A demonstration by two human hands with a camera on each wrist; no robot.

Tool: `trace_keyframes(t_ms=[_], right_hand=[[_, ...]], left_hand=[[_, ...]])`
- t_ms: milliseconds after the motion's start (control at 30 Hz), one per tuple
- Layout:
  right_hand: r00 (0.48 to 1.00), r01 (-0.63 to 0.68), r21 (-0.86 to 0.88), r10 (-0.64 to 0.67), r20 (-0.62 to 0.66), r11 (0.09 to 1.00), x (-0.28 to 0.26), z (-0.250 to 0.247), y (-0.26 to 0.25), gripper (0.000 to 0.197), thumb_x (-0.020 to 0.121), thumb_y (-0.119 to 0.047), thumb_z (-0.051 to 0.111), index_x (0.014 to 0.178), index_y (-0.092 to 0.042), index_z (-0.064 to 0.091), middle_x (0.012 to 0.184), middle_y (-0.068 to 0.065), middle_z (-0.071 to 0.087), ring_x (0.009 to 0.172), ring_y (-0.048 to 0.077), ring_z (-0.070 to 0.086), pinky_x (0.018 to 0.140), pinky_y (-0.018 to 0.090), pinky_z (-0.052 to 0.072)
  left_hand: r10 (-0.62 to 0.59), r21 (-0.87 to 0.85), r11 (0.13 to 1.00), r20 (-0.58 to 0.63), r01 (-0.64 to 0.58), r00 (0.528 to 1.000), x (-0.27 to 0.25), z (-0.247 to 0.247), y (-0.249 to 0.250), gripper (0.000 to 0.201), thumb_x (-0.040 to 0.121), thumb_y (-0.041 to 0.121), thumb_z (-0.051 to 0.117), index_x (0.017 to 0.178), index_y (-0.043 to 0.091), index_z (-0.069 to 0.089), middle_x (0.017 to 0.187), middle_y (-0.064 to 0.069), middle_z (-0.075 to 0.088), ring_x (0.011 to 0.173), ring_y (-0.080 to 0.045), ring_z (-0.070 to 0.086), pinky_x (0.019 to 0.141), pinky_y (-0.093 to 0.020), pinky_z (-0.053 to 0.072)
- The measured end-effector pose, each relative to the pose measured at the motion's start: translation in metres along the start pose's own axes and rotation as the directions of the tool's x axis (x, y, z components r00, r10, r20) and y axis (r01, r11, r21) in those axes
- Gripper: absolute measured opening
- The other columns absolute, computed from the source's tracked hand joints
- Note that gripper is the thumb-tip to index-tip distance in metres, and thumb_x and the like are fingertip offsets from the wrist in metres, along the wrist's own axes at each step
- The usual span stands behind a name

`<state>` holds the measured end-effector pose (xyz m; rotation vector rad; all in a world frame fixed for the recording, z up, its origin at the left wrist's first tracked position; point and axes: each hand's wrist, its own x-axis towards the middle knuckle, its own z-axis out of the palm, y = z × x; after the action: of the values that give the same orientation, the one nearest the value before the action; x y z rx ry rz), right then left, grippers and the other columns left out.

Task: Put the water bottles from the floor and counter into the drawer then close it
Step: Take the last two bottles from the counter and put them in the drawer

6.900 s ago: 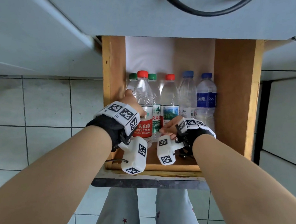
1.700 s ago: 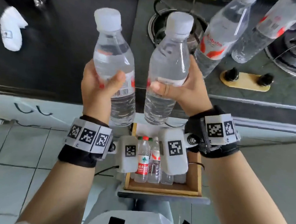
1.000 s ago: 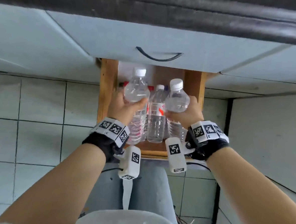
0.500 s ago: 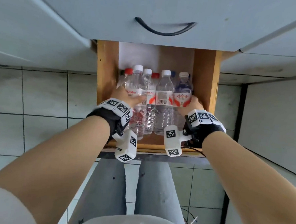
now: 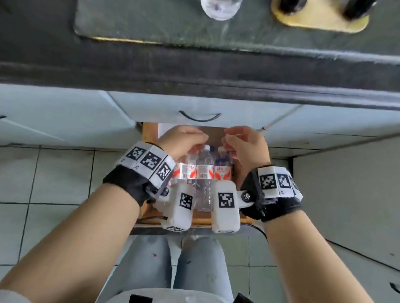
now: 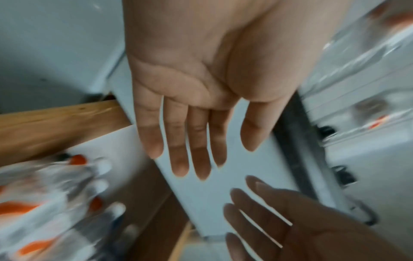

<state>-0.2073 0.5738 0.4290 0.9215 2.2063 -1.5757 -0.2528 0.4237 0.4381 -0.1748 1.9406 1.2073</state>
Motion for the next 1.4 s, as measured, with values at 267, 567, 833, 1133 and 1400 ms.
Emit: trace_keyframes(t_ms=[267, 567, 833, 1133, 1400], right_hand=[[0.938, 0.284, 0.128, -0.248, -0.244, 0.950, -0.013, -0.066, -0.129, 0.020, 0.076, -0.010, 0.061, 0.066, -0.028, 0.059, 0.067, -0.004, 0.062, 0.065, 0.014, 0.060, 0.067, 0.031, 0.049], [0.747, 0.469, 0.116, -0.324, -0.580, 0.875, 0.034, -0.117, -0.232, 0.080, 0.065, -0.010, 0.076, 0.134, -0.005, 0.035, 0.122, 0.011, 0.041, 0.111, 0.021, 0.045, 0.100, 0.032, 0.041], [0.807, 0.403, 0.149, -0.274, -0.524, 0.903, 0.094, -0.144, -0.263, 0.103, 0.062, -0.012, 0.079, 0.144, -0.014, 0.017, 0.141, 0.010, 0.044, 0.126, 0.023, 0.048, 0.106, 0.040, 0.042], [0.801, 0.415, 0.073, -0.326, -0.502, 0.907, 0.089, -0.132, -0.254, 0.068, 0.061, -0.023, 0.079, 0.117, -0.008, 0.044, 0.118, 0.011, 0.057, 0.111, 0.029, 0.058, 0.094, 0.043, 0.049], [0.621, 0.771, 0.207, -0.639, -0.455, 0.602, 0.017, -0.109, -0.223, 0.075, 0.055, -0.003, 0.080, 0.119, -0.009, 0.043, 0.109, 0.001, 0.057, 0.102, 0.012, 0.059, 0.093, 0.036, 0.052]], left_hand=[[0.218, -0.193, 0.952, -0.125, -0.239, 0.968, -0.068, -0.050, 0.124, 0.007, 0.088, 0.023, 0.054, 0.086, 0.022, 0.060, 0.086, 0.002, 0.067, 0.075, -0.012, 0.062, 0.068, -0.026, 0.043], [0.515, -0.129, 0.773, -0.444, -0.622, 0.733, -0.058, -0.085, 0.229, 0.091, 0.065, 0.019, 0.081, 0.140, 0.021, 0.031, 0.140, 0.001, 0.040, 0.121, -0.010, 0.042, 0.104, -0.029, 0.037], [0.539, -0.047, 0.796, -0.400, -0.604, 0.741, -0.021, -0.077, 0.237, 0.080, 0.062, 0.023, 0.080, 0.129, 0.026, 0.037, 0.127, 0.000, 0.055, 0.119, -0.018, 0.053, 0.105, -0.041, 0.042], [0.550, -0.108, 0.762, -0.412, -0.638, 0.727, -0.026, -0.073, 0.235, 0.079, 0.066, 0.013, 0.078, 0.132, 0.021, 0.036, 0.126, 0.001, 0.054, 0.115, -0.013, 0.053, 0.104, -0.033, 0.042], [0.596, -0.234, 0.658, -0.420, -0.716, 0.684, -0.047, -0.065, 0.211, 0.074, 0.063, 0.003, 0.076, 0.123, 0.022, 0.037, 0.127, -0.009, 0.053, 0.114, -0.020, 0.056, 0.095, -0.031, 0.049]])
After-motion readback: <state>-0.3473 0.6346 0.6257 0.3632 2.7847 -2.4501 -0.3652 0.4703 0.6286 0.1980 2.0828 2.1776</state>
